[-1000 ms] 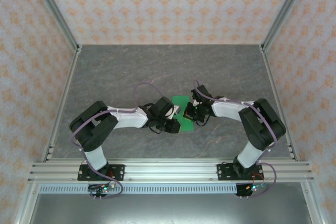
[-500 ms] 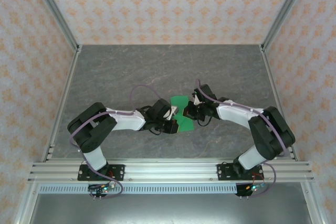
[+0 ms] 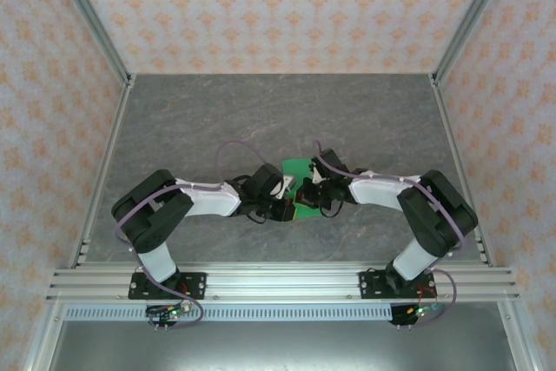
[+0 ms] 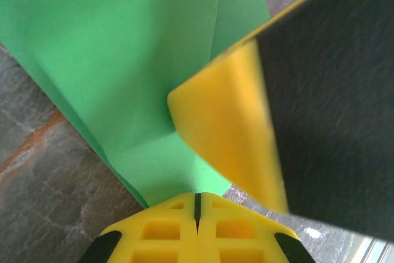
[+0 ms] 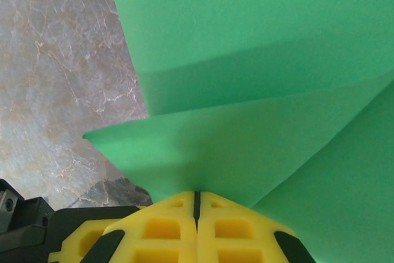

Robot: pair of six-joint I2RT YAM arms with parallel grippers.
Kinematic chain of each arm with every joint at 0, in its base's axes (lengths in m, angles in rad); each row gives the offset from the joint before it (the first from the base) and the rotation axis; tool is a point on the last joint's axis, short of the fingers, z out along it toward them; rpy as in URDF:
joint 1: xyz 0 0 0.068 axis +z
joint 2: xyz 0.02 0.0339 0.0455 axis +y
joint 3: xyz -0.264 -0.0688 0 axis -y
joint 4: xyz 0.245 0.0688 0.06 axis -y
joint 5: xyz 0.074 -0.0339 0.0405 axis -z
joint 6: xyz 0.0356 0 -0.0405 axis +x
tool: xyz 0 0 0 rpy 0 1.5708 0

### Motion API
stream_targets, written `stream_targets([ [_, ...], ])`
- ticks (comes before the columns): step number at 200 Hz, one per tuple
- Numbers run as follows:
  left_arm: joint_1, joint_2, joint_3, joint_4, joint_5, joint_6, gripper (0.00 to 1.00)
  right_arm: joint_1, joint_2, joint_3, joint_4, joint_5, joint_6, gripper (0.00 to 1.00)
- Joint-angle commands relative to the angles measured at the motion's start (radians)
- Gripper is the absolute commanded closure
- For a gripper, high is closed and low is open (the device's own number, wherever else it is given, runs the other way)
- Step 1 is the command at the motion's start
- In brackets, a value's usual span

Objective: Fold a paper plane with a square sheet of paper (fold left side to right side)
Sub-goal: Fold the triangle a second time at the center of the table.

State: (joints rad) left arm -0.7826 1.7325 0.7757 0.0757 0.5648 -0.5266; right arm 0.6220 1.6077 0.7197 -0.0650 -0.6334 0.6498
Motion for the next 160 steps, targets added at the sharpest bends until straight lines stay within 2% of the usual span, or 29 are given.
stream_targets([
  [1,0.001,0.000,-0.019,-0.070,-0.022,-0.003,0.97,0.007,0.012,-0.029,0.050,-0.005,0.027,1.00],
  [40,0.001,-0.001,-0.015,-0.079,-0.026,-0.002,0.97,0.008,0.040,-0.024,0.042,0.015,0.002,1.00],
  [102,0.002,0.006,-0.023,-0.082,-0.031,0.004,0.97,0.007,0.055,0.034,-0.121,0.170,-0.134,1.00],
  [160,0.005,0.009,-0.046,-0.065,-0.023,0.002,0.97,-0.028,0.046,0.031,-0.070,0.171,-0.191,1.00],
])
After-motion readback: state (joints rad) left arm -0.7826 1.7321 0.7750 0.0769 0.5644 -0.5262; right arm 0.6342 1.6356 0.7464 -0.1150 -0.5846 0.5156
